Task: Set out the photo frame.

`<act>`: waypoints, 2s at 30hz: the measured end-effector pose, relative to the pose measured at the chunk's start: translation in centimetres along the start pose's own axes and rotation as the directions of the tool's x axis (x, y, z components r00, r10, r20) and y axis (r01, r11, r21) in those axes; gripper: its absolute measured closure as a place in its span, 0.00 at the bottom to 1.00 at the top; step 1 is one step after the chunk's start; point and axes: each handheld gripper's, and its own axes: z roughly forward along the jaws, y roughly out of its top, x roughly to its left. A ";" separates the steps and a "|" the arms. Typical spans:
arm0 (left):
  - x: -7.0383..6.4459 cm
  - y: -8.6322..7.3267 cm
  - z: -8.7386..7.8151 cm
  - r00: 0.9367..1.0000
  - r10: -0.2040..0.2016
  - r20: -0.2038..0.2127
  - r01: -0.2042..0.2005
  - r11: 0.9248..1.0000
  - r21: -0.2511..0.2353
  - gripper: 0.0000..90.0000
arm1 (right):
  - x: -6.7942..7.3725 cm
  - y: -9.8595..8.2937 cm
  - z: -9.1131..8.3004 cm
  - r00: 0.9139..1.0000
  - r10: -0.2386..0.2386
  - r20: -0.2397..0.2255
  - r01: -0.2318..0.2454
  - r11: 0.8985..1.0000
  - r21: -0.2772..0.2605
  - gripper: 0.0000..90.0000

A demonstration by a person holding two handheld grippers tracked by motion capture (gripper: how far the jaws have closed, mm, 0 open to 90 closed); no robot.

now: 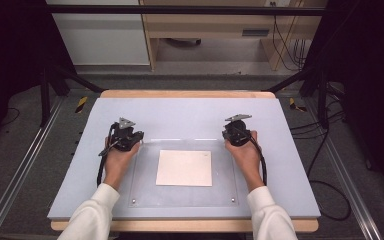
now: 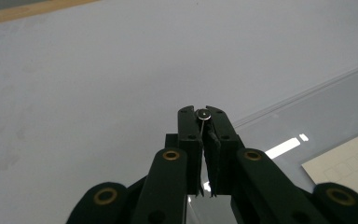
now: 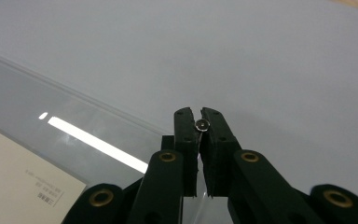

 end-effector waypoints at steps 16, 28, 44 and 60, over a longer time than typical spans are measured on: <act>1.7 2.4 1.1 0.996 -0.040 0.083 0.027 0.988 0.153 0.95 | -1.5 3.2 1.1 0.994 0.072 -0.078 -0.054 0.974 0.219 0.95; 1.4 2.5 1.1 0.997 -0.029 0.072 0.016 0.984 0.178 0.94 | -1.6 -0.4 -3.5 0.992 -0.119 -0.045 0.118 0.993 -0.020 0.67; 1.7 2.8 1.7 0.995 -0.063 0.083 0.046 0.978 0.202 0.94 | -0.5 -9.6 -12.6 0.985 -0.165 -0.046 0.154 0.970 -0.189 0.12; 1.6 2.8 1.7 0.995 -0.062 0.076 0.044 0.974 0.220 0.94 | 1.0 -14.9 -14.9 0.967 -0.250 -0.043 0.242 0.960 -0.141 0.29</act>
